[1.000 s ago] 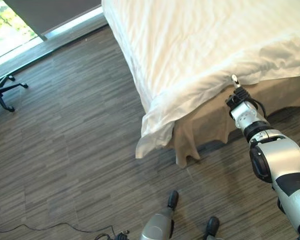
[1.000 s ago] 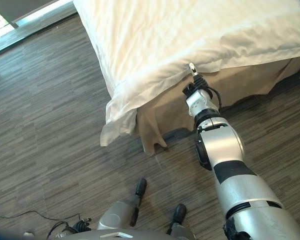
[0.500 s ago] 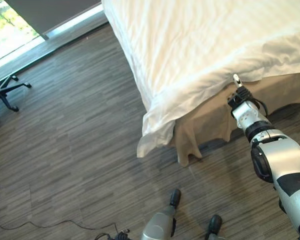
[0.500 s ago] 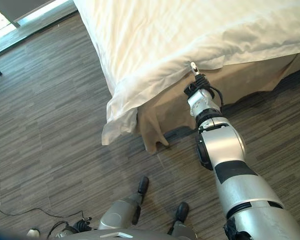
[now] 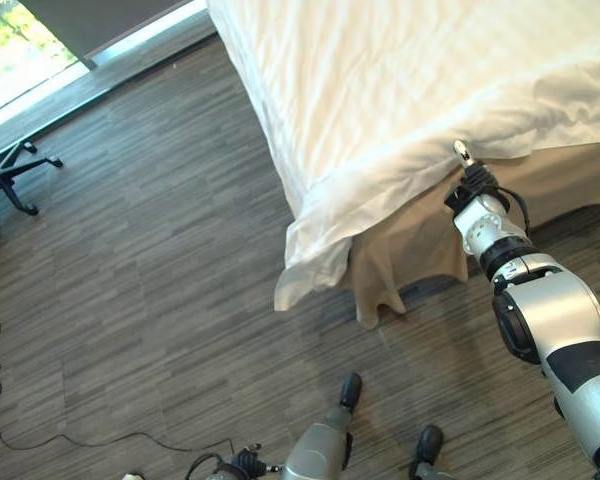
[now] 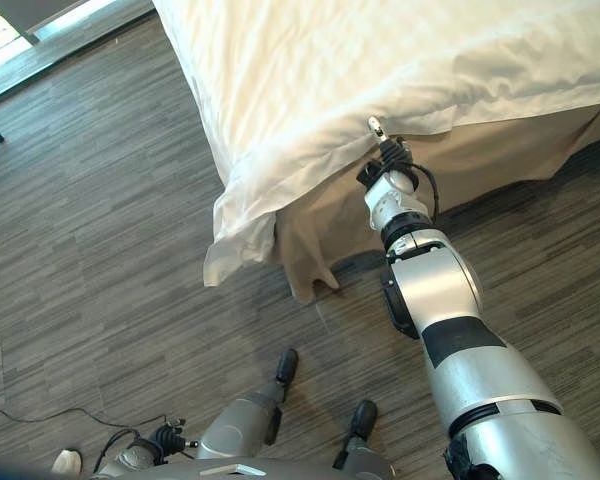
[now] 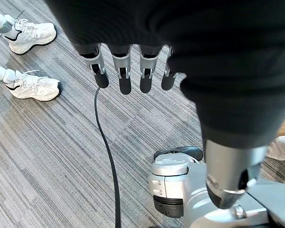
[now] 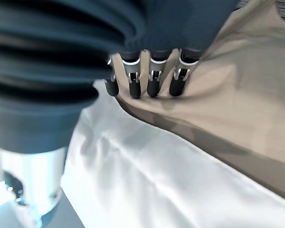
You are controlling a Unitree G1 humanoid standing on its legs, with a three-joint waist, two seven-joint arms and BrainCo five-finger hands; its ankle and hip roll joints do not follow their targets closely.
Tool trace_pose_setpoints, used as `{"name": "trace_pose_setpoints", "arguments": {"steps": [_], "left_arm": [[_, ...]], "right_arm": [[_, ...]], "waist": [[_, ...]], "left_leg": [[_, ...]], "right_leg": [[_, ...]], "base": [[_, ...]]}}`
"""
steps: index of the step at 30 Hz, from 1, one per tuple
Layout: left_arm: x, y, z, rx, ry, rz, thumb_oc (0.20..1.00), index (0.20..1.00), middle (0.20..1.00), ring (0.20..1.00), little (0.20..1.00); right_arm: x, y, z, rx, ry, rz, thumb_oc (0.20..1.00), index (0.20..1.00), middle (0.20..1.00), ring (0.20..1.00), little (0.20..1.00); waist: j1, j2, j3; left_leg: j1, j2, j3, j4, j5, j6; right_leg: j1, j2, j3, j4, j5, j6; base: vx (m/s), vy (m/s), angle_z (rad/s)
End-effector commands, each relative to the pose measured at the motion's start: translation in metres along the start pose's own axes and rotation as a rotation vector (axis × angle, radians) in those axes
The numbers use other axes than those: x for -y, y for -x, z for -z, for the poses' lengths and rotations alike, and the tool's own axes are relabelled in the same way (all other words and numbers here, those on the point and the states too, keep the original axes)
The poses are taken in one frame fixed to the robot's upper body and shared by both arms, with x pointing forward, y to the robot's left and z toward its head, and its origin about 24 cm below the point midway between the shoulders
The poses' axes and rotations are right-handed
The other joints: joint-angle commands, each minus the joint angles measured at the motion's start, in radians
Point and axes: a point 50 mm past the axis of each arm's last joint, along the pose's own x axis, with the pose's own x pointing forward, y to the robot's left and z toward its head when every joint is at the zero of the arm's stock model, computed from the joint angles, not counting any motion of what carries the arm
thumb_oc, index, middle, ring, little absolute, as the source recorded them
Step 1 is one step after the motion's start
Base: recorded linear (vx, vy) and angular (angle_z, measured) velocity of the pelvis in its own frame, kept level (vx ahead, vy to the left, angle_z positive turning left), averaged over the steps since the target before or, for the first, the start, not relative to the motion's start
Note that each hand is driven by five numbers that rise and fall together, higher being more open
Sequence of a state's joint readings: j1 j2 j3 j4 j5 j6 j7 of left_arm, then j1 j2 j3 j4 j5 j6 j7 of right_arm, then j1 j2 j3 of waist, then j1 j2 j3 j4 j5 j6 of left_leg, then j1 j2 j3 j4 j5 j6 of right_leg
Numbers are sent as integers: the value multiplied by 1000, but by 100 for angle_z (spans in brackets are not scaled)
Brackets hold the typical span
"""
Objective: Making the bed.
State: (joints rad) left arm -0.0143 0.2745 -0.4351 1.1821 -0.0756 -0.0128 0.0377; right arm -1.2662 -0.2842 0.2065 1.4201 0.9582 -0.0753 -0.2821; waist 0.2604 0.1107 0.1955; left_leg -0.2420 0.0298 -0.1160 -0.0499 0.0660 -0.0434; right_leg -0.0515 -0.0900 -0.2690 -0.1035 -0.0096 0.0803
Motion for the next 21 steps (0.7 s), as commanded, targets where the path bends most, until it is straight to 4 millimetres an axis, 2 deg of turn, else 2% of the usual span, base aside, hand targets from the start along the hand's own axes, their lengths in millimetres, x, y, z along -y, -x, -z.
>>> {"name": "trace_pose_setpoints", "arguments": {"steps": [1,5,6,9,12,21], "left_arm": [[-17,-4,-24,41,9,-55,1000,1000,1000,1000,1000],[-17,-4,-24,40,10,-55,1000,1000,1000,1000,1000],[-19,-5,-27,46,29,-63,1000,1000,1000,1000,1000],[-19,-5,-27,44,37,-66,1000,1000,1000,1000,1000],[-24,-5,-27,35,58,-82,1000,1000,1000,1000,1000],[-29,-5,-28,31,84,-104,1000,1000,1000,1000,1000]], "right_arm": [[-82,23,-19,68,16,-252,1000,1000,1000,1000,1000],[-82,24,-19,68,16,-252,1000,1000,1000,1000,1000],[-96,30,-14,63,39,-289,1000,1000,1000,1000,1000],[-100,32,-15,67,39,-298,1000,1000,1000,1000,1000],[-121,43,-13,82,52,-358,1000,1000,1000,1000,1000],[-143,56,-20,137,87,-410,1000,1000,1000,1000,1000]], "waist": [[78,-56,67],[77,-56,67],[82,-56,65],[84,-58,65],[82,-67,61],[72,-80,64]], "left_leg": [[28,-38,-56,-37,13,-25],[28,-39,-57,-37,13,-25],[27,-41,-64,-37,13,-25],[27,-42,-68,-37,14,-25],[29,-42,-65,-37,12,-24],[28,-40,-54,-37,13,-25]], "right_leg": [[-25,-49,-27,16,20,63],[-25,-49,-28,16,20,63],[-22,-49,-34,16,18,62],[-20,-49,-36,16,18,62],[-18,-49,-36,16,19,61],[-24,-49,-27,16,23,59]], "base": [[0,0,0],[0,0,0],[0,0,0],[7,3,3],[16,11,3],[0,1,0]]}}
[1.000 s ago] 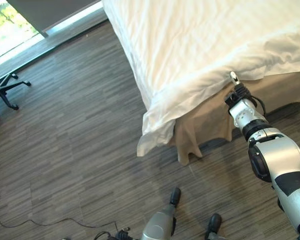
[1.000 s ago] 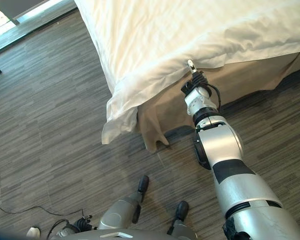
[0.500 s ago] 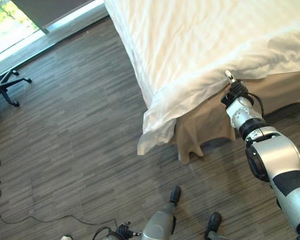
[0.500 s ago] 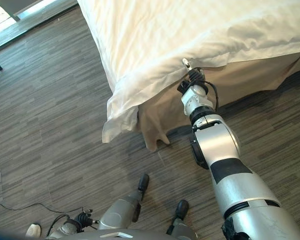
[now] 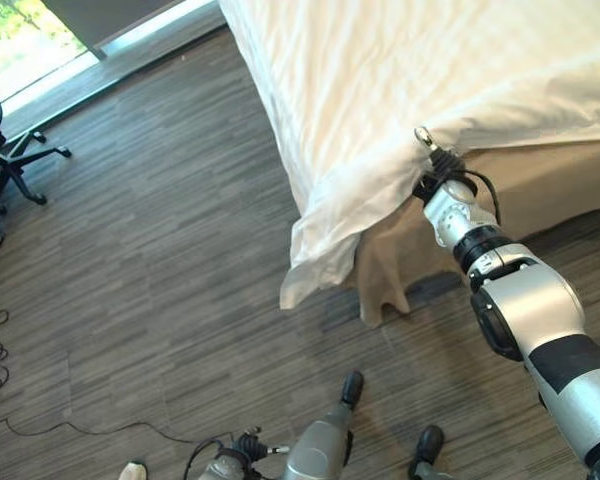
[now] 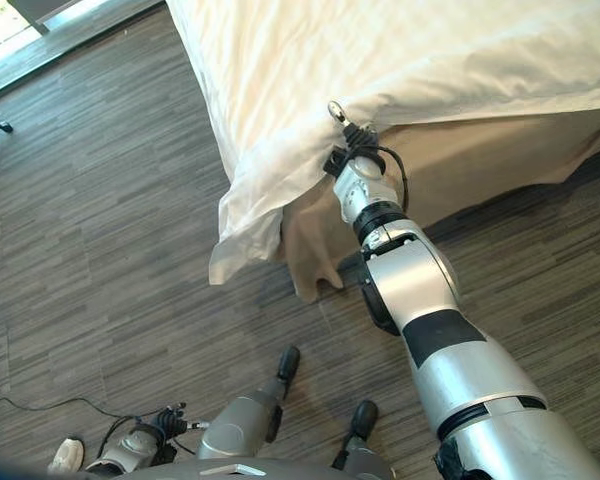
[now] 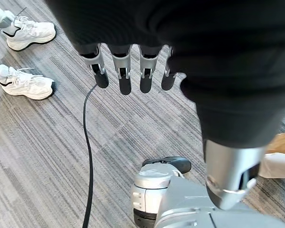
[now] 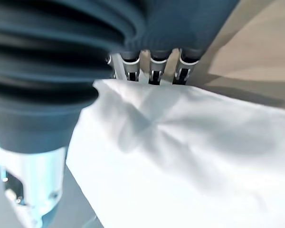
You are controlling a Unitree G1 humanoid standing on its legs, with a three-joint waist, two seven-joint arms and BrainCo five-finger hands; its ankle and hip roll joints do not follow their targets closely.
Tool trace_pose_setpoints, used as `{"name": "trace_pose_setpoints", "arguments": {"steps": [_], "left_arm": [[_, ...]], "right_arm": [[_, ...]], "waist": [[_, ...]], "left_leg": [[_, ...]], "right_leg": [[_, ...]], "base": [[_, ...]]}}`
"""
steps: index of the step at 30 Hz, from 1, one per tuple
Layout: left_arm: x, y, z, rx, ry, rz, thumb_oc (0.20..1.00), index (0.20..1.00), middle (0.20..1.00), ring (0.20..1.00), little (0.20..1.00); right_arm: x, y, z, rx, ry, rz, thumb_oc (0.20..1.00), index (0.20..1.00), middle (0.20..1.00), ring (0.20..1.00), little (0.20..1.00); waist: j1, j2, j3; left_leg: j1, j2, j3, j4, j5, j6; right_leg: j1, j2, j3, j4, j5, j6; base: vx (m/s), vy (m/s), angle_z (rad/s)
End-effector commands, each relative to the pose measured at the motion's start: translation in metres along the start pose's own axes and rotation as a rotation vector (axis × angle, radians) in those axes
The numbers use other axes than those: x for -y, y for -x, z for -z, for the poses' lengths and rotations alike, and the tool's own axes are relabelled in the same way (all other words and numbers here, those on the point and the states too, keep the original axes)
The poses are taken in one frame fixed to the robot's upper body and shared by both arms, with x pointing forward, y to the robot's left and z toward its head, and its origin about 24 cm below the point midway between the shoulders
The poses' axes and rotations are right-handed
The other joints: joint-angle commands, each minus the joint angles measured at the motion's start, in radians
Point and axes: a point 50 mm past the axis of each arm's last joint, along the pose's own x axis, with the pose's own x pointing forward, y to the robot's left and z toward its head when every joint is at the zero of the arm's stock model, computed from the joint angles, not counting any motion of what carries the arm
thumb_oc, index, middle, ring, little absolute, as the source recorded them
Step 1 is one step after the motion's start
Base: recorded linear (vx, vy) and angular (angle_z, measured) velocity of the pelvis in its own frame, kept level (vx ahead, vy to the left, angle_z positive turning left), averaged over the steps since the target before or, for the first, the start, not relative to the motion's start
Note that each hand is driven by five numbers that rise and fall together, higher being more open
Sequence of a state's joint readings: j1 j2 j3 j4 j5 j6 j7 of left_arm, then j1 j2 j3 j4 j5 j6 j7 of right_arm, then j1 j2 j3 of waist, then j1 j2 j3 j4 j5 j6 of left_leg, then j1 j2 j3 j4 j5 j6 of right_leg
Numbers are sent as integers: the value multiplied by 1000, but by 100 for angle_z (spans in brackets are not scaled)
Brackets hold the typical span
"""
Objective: Making the bed.
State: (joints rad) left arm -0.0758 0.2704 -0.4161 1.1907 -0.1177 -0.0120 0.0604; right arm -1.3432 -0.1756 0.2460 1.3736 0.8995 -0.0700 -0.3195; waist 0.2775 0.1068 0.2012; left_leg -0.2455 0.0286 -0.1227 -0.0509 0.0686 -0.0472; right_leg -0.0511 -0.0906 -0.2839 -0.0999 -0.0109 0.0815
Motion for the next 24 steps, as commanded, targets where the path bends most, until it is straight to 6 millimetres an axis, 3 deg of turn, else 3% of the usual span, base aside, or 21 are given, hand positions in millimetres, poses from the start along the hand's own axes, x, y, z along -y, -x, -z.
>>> {"name": "trace_pose_setpoints", "arguments": {"steps": [1,5,6,7,11,17,20,21,23,24], "left_arm": [[-19,-2,-6,-16,29,-60,1000,1000,1000,1000,1000],[-19,-3,-8,-17,56,-71,1000,1000,1000,1000,1000],[-18,-3,-8,-17,62,-68,1000,1000,1000,1000,1000],[-17,-3,-8,-14,64,-64,1000,1000,1000,1000,1000],[-10,-1,0,-28,59,-41,1000,1000,1000,1000,1000],[-3,0,7,-39,48,-18,1000,1000,1000,1000,1000],[1,1,7,-38,37,-7,1000,1000,1000,1000,1000],[3,1,8,-40,37,-2,1000,1000,1000,1000,1000],[9,2,13,-44,17,26,1000,1000,1000,1000,1000],[10,3,14,-44,11,32,1000,1000,1000,1000,1000]], "right_arm": [[-84,26,-28,116,24,-265,1000,1000,1000,1000,1000],[-72,21,-19,87,52,-223,1000,1000,1000,1000,1000],[-66,19,-17,76,61,-201,329,329,329,329,329],[-61,17,-18,75,68,-187,200,200,200,200,200],[-28,6,-10,43,104,-88,200,200,200,200,200],[6,-1,5,-12,124,-10,200,200,200,200,200],[27,-4,17,-54,59,30,200,200,200,200,200],[45,-5,23,-67,43,70,200,200,200,200,200],[100,-5,34,-95,5,231,200,200,200,200,200],[112,-4,39,-103,3,267,200,200,200,200,200]], "waist": [[54,-76,58],[49,-73,66],[50,-71,68],[51,-69,70],[53,-58,76],[55,-41,82],[57,-30,84],[52,-27,86],[38,-25,89],[38,-24,89]], "left_leg": [[31,-39,-47,-36,10,-21],[24,-42,-53,-36,12,-20],[23,-43,-54,-36,12,-20],[23,-43,-54,-36,13,-20],[20,-46,-54,-36,13,-17],[20,-49,-55,-36,13,-16],[19,-50,-55,-36,14,-16],[20,-51,-56,-36,13,-16],[24,-52,-52,-36,9,-14],[25,-52,-51,-36,8,-13]], "right_leg": [[-25,-48,-12,13,25,57],[-30,-50,-15,13,26,56],[-30,-51,-17,13,26,56],[-30,-51,-18,13,27,56],[-32,-56,-18,13,28,58],[-32,-60,-17,13,28,61],[-34,-61,-20,13,28,63],[-33,-62,-22,13,28,64],[-30,-64,-18,13,28,66],[-29,-64,-18,13,28,67]], "base": [[0,0,0],[0,0,0],[0,0,0],[0,12,3],[-1,4,1],[0,0,0],[-7,2,-1],[-23,15,3],[-28,21,7],[-40,22,5]]}}
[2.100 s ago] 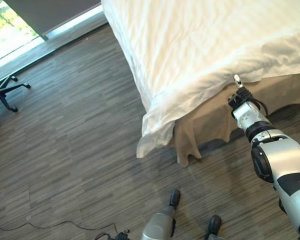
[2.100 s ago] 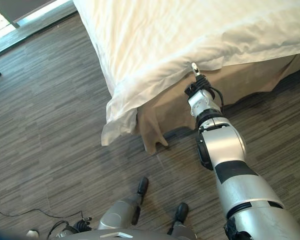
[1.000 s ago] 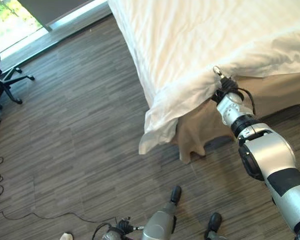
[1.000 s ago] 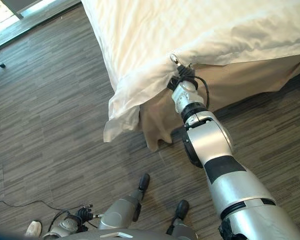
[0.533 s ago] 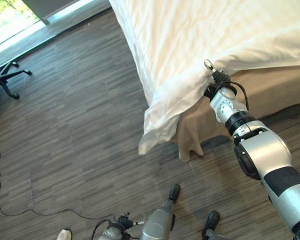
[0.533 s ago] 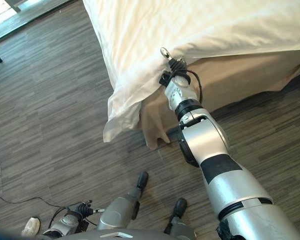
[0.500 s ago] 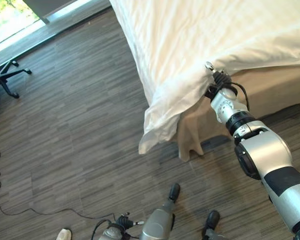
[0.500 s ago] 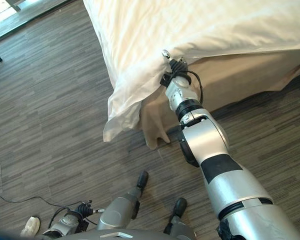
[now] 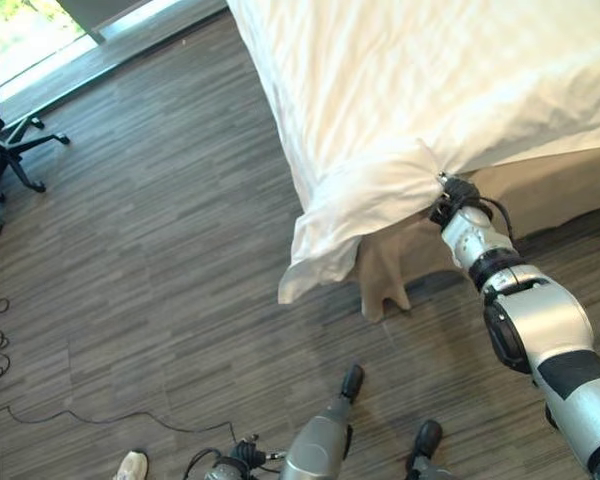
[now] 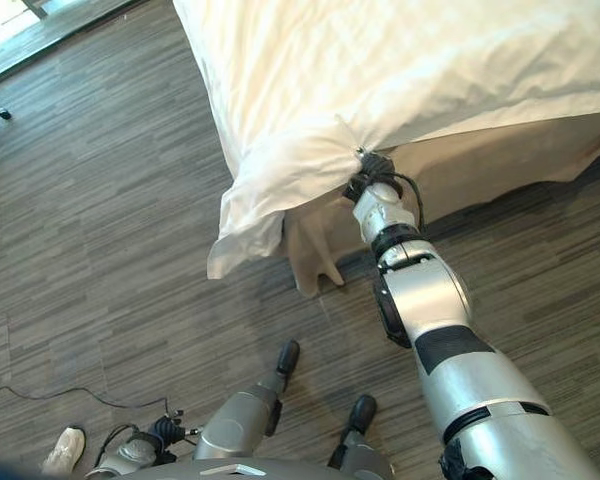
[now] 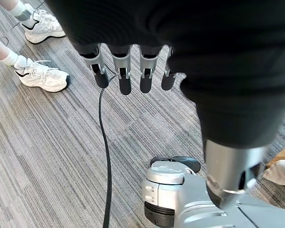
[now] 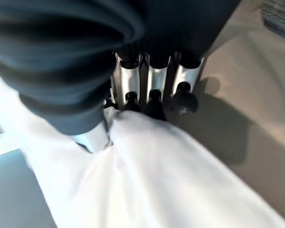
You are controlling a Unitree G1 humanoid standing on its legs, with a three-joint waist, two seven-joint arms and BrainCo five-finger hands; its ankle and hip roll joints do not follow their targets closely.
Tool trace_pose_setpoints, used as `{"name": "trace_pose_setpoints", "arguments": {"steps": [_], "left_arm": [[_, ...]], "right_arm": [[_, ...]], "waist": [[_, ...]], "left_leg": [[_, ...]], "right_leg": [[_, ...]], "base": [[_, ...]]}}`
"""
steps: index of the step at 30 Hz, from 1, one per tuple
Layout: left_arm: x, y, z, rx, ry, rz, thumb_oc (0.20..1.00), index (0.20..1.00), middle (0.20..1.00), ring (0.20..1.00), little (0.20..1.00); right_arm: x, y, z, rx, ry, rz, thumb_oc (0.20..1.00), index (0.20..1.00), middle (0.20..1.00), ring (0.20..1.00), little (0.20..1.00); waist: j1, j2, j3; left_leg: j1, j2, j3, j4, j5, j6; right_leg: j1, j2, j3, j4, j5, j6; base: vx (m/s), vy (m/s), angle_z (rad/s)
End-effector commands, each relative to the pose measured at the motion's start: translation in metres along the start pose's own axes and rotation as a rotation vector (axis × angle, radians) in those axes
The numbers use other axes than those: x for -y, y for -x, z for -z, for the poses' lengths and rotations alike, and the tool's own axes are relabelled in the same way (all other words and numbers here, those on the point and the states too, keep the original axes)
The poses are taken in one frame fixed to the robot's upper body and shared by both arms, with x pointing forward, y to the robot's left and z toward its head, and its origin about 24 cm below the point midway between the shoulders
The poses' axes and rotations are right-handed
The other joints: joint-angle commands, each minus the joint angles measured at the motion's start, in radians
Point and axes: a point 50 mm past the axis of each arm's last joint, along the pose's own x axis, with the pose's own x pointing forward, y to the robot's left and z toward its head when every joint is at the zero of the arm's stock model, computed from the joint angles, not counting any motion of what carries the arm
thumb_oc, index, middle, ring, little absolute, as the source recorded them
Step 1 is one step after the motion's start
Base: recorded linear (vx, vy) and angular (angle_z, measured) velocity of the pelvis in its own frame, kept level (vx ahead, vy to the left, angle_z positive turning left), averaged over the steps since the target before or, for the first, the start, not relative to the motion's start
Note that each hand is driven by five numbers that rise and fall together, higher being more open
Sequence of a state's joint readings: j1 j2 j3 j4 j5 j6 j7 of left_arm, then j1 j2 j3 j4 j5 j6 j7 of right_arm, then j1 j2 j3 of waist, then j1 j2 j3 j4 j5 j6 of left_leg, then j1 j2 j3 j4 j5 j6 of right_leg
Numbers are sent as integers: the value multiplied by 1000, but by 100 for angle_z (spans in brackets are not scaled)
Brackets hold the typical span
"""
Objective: Making the bed.
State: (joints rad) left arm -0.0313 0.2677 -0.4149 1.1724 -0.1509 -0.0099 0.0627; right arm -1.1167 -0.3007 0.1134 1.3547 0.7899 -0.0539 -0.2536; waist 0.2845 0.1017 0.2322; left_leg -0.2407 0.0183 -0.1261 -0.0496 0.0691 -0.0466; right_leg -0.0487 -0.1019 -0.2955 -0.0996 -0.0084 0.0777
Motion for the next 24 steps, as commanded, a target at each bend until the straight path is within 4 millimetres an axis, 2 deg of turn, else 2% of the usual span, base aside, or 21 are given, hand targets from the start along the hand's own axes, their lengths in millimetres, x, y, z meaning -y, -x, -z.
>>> {"name": "trace_pose_setpoints", "arguments": {"steps": [1,2,3,4,5,6,7,8,10,11,14,18,19,22,24], "left_arm": [[5,0,0,-8,-34,30,1000,1000,1000,1000,1000],[5,0,1,-9,-36,30,1000,1000,1000,1000,1000],[4,0,1,-7,-37,34,1000,1000,1000,1000,1000],[4,0,1,-7,-39,35,1000,1000,1000,1000,1000],[2,0,2,-7,-31,37,1000,1000,1000,1000,1000],[2,0,2,-7,-32,37,1000,1000,1000,1000,1000],[1,1,3,-7,-27,39,1000,1000,1000,1000,1000],[0,1,5,-8,-26,40,1000,1000,1000,1000,1000],[0,1,6,-9,-28,44,1000,1000,1000,1000,1000],[-3,2,11,-19,-35,45,1000,1000,1000,1000,1000],[-7,3,13,-22,-29,38,1000,1000,1000,1000,1000],[-9,2,14,-33,-6,27,1000,1000,1000,1000,1000],[-9,2,15,-39,17,23,1000,1000,1000,1000,1000],[-8,2,15,-48,39,21,1000,1000,1000,1000,1000],[-7,1,14,-52,57,18,1000,1000,1000,1000,1000]], "right_arm": [[41,-3,9,-35,-55,175,200,200,200,200,200],[43,-3,9,-36,-55,177,200,200,200,200,200],[79,-3,13,-43,-76,276,200,200,200,200,200],[80,-2,13,-43,-77,277,200,200,200,200,200],[109,0,12,-42,-82,349,200,200,200,200,200],[110,0,12,-42,-82,350,200,200,200,200,200],[120,1,9,-35,-86,373,200,200,200,200,200],[138,3,5,-25,-77,397,200,200,200,200,200],[147,4,3,-17,-86,404,200,200,200,200,200],[165,7,-8,26,-113,416,200,200,200,200,200],[166,7,-17,70,-137,383,200,200,200,200,200],[158,6,-12,95,-93,325,200,200,200,200,200],[147,6,-1,98,-50,265,200,200,200,200,200],[142,9,22,68,-46,246,200,200,200,200,200],[144,15,53,-3,16,238,200,200,200,200,200]], "waist": [[19,-17,62],[21,-17,61],[8,-17,64],[9,-16,63],[-5,-21,64],[-4,-21,64],[-10,-23,65],[-18,-26,63],[-19,-27,61],[-33,-33,58],[-46,-40,57],[-76,-54,56],[-97,-61,57],[-117,-69,55],[-140,-77,53]], "left_leg": [[21,-41,-47,-38,7,-13],[22,-41,-47,-38,7,-13],[22,-41,-46,-38,6,-13],[22,-41,-47,-38,6,-13],[23,-41,-46,-38,5,-13],[24,-41,-46,-38,5,-13],[24,-41,-44,-38,5,-13],[26,-40,-42,-38,4,-11],[27,-39,-40,-38,4,-11],[31,-38,-36,-38,2,-10],[35,-37,-29,-38,1,-10],[42,-31,-9,-38,1,-8],[46,-27,2,-38,0,-8],[51,-24,14,-38,-1,-8],[56,-21,24,-38,-1,-8]], "right_leg": [[-32,-55,-5,12,27,72],[-31,-55,-5,12,27,72],[-30,-56,-7,12,25,73],[-29,-56,-8,12,25,73],[-29,-57,-7,12,25,74],[-28,-57,-7,12,25,74],[-28,-57,-6,12,26,74],[-29,-57,-2,12,26,75],[-29,-57,0,12,26,76],[-28,-58,6,12,27,76],[-30,-57,15,12,30,76],[-35,-56,36,12,40,73],[-38,-55,49,12,45,71],[-40,-53,63,12,48,69],[-40,-52,72,12,51,65]], "base": [[-25,13,4],[-31,19,1],[0,0,0],[0,0,0],[0,0,0],[0,0,0],[-10,27,-4],[-10,27,-7],[-1,17,2],[-2,34,4],[-7,22,-1],[-15,29,-11],[-19,36,-27],[-10,20,-23],[-12,22,-24]]}}
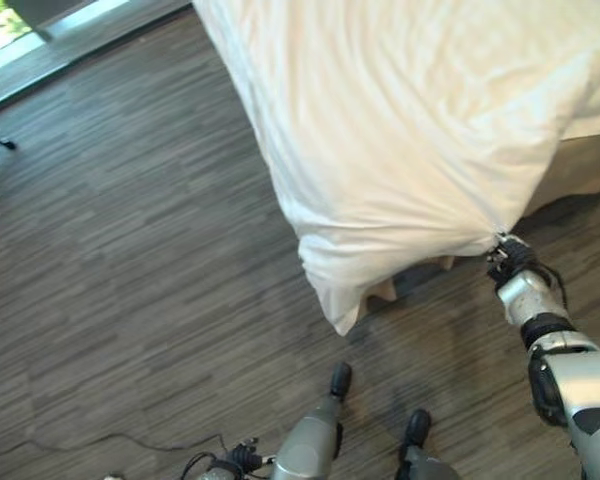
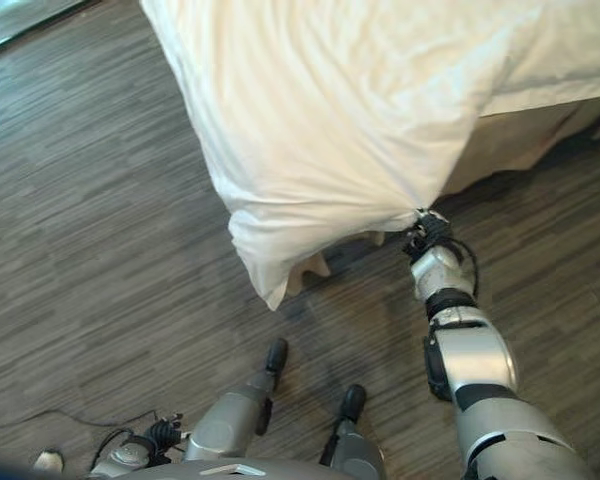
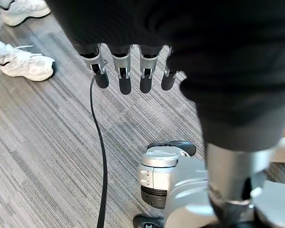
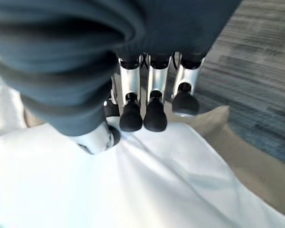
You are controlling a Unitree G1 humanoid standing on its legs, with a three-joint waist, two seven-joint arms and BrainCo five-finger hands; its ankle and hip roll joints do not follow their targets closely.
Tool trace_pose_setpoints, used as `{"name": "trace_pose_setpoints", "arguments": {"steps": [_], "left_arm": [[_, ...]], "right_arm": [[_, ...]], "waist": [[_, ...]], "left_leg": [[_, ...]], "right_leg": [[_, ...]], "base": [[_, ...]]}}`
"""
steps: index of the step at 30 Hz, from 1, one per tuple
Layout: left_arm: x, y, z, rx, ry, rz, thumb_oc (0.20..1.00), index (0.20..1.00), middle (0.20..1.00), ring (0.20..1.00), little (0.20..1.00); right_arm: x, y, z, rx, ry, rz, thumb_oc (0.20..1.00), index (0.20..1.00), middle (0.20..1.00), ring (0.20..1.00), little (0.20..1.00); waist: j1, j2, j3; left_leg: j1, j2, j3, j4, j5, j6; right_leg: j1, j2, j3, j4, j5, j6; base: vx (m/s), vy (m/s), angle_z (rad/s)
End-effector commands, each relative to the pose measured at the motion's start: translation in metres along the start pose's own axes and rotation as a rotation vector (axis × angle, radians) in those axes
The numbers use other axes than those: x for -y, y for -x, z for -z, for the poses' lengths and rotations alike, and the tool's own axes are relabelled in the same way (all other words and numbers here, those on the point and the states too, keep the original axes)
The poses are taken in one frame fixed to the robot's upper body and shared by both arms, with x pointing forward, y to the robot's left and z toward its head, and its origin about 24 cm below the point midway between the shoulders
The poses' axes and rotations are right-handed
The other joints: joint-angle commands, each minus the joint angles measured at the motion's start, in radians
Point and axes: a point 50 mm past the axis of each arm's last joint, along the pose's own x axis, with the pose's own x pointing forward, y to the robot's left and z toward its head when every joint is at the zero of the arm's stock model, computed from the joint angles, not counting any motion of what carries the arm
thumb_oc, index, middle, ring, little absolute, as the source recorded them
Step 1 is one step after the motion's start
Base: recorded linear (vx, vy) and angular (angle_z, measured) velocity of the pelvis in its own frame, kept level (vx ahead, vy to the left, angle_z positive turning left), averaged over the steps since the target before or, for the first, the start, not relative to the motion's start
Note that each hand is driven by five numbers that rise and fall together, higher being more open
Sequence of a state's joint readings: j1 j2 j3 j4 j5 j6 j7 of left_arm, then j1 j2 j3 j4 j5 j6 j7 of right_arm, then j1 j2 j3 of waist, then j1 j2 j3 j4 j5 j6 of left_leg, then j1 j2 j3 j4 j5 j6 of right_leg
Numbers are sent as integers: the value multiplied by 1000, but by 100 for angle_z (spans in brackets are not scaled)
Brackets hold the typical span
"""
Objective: Making the bed.
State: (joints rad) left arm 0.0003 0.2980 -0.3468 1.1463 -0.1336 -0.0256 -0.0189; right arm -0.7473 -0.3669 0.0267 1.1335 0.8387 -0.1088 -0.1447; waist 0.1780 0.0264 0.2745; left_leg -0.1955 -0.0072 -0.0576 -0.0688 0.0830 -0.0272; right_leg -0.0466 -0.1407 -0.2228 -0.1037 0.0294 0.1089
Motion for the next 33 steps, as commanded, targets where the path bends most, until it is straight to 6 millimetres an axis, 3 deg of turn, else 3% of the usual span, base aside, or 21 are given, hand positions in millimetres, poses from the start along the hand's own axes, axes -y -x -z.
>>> {"name": "trace_pose_setpoints", "arguments": {"steps": [1,3,4,5,7,8,9,10,11,12,13,16,21,22,23,24,25,26,27,30,33], "left_arm": [[3,-2,6,-59,21,-20,1000,1000,1000,1000,1000],[3,-2,5,-63,25,-23,1000,1000,1000,1000,1000],[3,-3,4,-69,20,-23,1000,1000,1000,1000,1000],[4,-3,5,-69,19,-23,1000,1000,1000,1000,1000],[3,-3,6,-75,16,-19,1000,1000,1000,1000,1000],[4,-2,7,-79,14,-15,1000,1000,1000,1000,1000],[2,-2,8,-82,13,-15,1000,1000,1000,1000,1000],[2,-2,9,-83,12,-14,1000,1000,1000,1000,1000],[1,-2,9,-82,8,-13,1000,1000,1000,1000,1000],[-3,-1,12,-87,6,-20,1000,1000,1000,1000,1000],[-3,-1,12,-88,5,-20,1000,1000,1000,1000,1000],[-4,-1,13,-99,8,-31,1000,1000,1000,1000,1000],[-13,-3,2,-60,24,-84,1000,1000,1000,1000,1000],[-26,-5,-26,34,48,-131,1000,1000,1000,1000,1000],[-26,-5,-26,34,48,-131,1000,1000,1000,1000,1000],[-44,-4,-73,192,84,-179,1000,1000,1000,1000,1000],[-44,-4,-73,192,84,-179,1000,1000,1000,1000,1000],[-83,13,-115,397,72,-263,1000,1000,1000,1000,1000],[-68,47,-145,711,130,-147,1000,1000,1000,1000,1000],[-81,103,-143,939,224,-5,1000,1000,1000,1000,1000],[-102,105,-151,981,315,21,1000,1000,1000,1000,1000]], "right_arm": [[60,6,4,-3,124,196,200,200,200,200,200],[75,15,35,-99,182,238,200,200,200,200,200],[97,27,59,-196,267,292,200,200,200,200,200],[97,27,59,-196,267,292,200,200,200,200,200],[131,47,86,-351,430,349,235,235,235,235,235],[143,54,91,-388,451,375,796,796,796,796,796],[154,61,95,-421,470,403,1000,1000,1000,1000,1000],[154,61,95,-421,470,404,583,583,583,583,583],[167,70,101,-456,487,432,501,501,501,501,501],[179,79,106,-488,499,451,576,576,576,576,576],[179,79,106,-488,500,452,1000,1000,1000,1000,1000],[198,96,116,-528,456,491,1000,1000,1000,1000,1000],[203,100,116,-512,435,498,1000,1000,1000,1000,1000],[202,101,118,-501,444,485,1000,1000,1000,1000,1000],[202,101,118,-501,443,485,1000,1000,1000,1000,1000],[203,105,123,-511,463,477,1000,1000,1000,1000,1000],[203,105,123,-511,462,476,1000,1000,1000,1000,1000],[205,108,124,-504,472,465,1000,1000,1000,1000,1000],[212,117,130,-511,461,480,1000,1000,1000,1000,1000],[226,135,140,-563,436,508,1000,1000,1000,1000,1000],[224,144,153,-628,458,463,1000,1000,1000,1000,1000]], "waist": [[-39,-3,9],[-55,-7,4],[-64,-6,-3],[-64,-6,-4],[-71,-4,-15],[-73,-2,-19],[-76,0,-26],[-75,0,-26],[-80,3,-32],[-91,6,-42],[-90,6,-43],[-133,4,-77],[-155,0,-101],[-172,-5,-114],[-172,-5,-113],[-190,-8,-129],[-190,-9,-127],[-202,-6,-135],[-188,-7,-136],[-172,-1,-147],[-184,-8,-153]], "left_leg": [[12,5,-43,-18,-16,-28],[18,6,-40,-18,-18,-28],[23,8,-41,-18,-21,-28],[23,8,-41,-18,-21,-28],[34,8,-40,-18,-25,-27],[38,7,-41,-18,-26,-26],[43,8,-40,-18,-28,-26],[43,8,-40,-18,-29,-26],[48,7,-40,-18,-30,-26],[56,7,-36,-18,-33,-25],[56,7,-36,-18,-34,-25],[82,9,-14,-18,-45,-25],[101,11,5,-18,-52,-27],[112,13,15,-18,-55,-27],[113,13,16,-18,-55,-27],[126,16,27,-18,-60,-29],[128,16,28,-18,-60,-29],[139,20,36,-18,-61,-31],[149,18,26,-18,-67,-29],[149,14,7,-18,-60,-27],[164,18,19,-18,-64,-31]], "right_leg": [[-41,-13,2,16,13,33],[-37,-12,5,17,12,31],[-32,-13,5,17,10,31],[-32,-13,4,17,10,31],[-23,-14,2,16,8,33],[-19,-14,3,16,7,33],[-16,-15,4,16,5,34],[-15,-15,4,16,5,34],[-11,-16,4,16,4,35],[-4,-17,9,16,3,35],[-4,-18,9,16,3,35],[8,-19,27,16,4,34],[18,-20,44,16,4,36],[23,-17,54,16,5,35],[24,-17,55,16,5,35],[32,-16,63,16,4,35],[34,-16,64,16,4,35],[41,-15,72,16,6,38],[55,-14,67,16,-1,38],[66,-18,46,16,1,41],[76,-20,56,16,0,43]], "base": [[-2,4,-14],[0,-6,-13],[0,0,0],[8,-11,9],[11,-16,7],[15,-14,-3],[0,0,0],[0,0,0],[26,2,-3],[26,2,-5],[41,10,-17],[45,4,-21],[34,0,-28],[30,-8,-8],[65,-8,-4],[35,-1,-8],[62,-2,-10],[23,-25,-15],[-22,-32,-15],[8,-14,2],[22,13,31]]}}
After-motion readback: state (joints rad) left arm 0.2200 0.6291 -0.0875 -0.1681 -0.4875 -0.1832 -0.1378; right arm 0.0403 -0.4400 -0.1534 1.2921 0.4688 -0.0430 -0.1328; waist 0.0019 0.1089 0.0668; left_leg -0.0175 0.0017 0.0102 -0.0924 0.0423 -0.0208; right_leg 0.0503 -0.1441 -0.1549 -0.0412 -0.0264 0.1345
